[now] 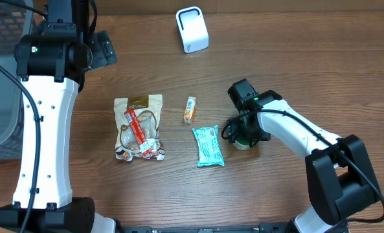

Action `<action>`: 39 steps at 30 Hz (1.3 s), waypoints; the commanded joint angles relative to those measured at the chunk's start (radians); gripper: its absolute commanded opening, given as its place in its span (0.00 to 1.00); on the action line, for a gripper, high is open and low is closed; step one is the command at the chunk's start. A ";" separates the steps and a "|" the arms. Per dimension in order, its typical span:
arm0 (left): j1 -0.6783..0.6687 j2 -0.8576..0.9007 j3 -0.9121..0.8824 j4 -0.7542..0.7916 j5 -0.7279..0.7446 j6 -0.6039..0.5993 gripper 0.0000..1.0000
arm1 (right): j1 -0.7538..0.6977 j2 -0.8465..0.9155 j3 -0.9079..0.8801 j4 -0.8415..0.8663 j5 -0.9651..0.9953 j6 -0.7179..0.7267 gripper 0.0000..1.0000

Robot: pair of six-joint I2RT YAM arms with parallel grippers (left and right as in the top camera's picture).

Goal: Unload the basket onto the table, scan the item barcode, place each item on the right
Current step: 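Lift the jar and rotate it in the right gripper, then carry the jar to the white scanner and hold its label there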

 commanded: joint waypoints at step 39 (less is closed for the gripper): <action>-0.002 -0.007 0.008 0.001 -0.013 0.011 1.00 | 0.003 0.002 -0.004 -0.017 0.007 0.004 0.69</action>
